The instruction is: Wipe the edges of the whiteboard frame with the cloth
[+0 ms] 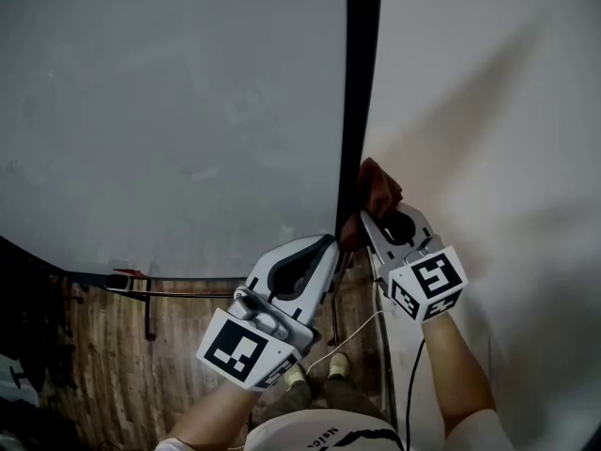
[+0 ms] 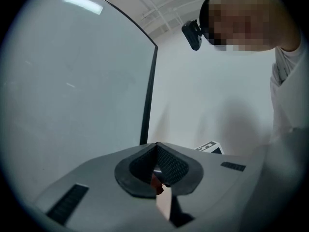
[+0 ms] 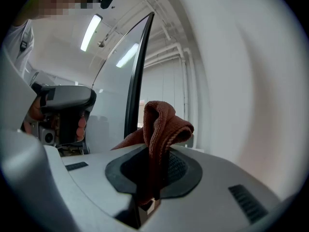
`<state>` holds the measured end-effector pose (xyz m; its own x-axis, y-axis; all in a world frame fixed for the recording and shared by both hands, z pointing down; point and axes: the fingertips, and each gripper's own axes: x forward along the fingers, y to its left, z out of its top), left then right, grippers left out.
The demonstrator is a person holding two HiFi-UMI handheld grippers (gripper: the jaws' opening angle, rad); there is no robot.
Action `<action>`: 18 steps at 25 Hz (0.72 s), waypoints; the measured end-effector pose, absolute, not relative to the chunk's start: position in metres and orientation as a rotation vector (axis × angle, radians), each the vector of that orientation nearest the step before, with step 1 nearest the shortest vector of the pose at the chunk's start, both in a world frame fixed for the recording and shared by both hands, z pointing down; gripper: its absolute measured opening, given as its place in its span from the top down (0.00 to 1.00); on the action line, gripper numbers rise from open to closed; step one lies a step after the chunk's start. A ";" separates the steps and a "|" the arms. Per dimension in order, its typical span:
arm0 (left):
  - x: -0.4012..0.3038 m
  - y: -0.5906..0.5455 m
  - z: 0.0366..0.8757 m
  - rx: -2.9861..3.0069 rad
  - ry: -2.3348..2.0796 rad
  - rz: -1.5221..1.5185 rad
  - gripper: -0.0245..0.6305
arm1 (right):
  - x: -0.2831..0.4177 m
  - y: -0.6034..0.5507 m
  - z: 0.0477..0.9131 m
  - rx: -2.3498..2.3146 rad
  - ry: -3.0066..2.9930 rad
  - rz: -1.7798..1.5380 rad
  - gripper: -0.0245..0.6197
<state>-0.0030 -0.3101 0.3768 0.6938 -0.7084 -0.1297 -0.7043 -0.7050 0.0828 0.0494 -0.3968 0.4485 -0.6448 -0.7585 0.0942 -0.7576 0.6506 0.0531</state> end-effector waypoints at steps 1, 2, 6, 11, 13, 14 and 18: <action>-0.001 -0.311 0.379 2.864 -1.189 -0.232 0.95 | 0.049 -0.398 0.451 1.268 -2.741 -0.021 0.87; 0.000 -0.311 0.381 2.861 -1.183 -0.229 0.95 | 0.049 -0.399 0.453 1.266 -2.726 -0.031 0.87; 0.004 -0.312 0.389 2.840 -1.172 -0.228 0.95 | 0.051 -0.399 0.462 1.261 -2.662 -0.071 0.87; 0.005 -0.314 0.401 2.806 -1.173 -0.213 0.95 | 0.053 -0.400 0.462 1.280 -2.627 -0.090 0.87; 0.002 -0.316 0.408 2.799 -1.183 -0.206 0.95 | 0.054 -0.399 0.460 1.307 -2.625 -0.080 0.87; 0.001 -0.317 0.411 2.795 -1.188 -0.203 0.95 | 0.055 -0.397 0.459 1.323 -2.629 -0.067 0.87; 0.003 -0.318 0.421 2.777 -1.184 -0.182 0.95 | 0.061 -0.389 0.458 1.370 -2.655 -0.011 0.87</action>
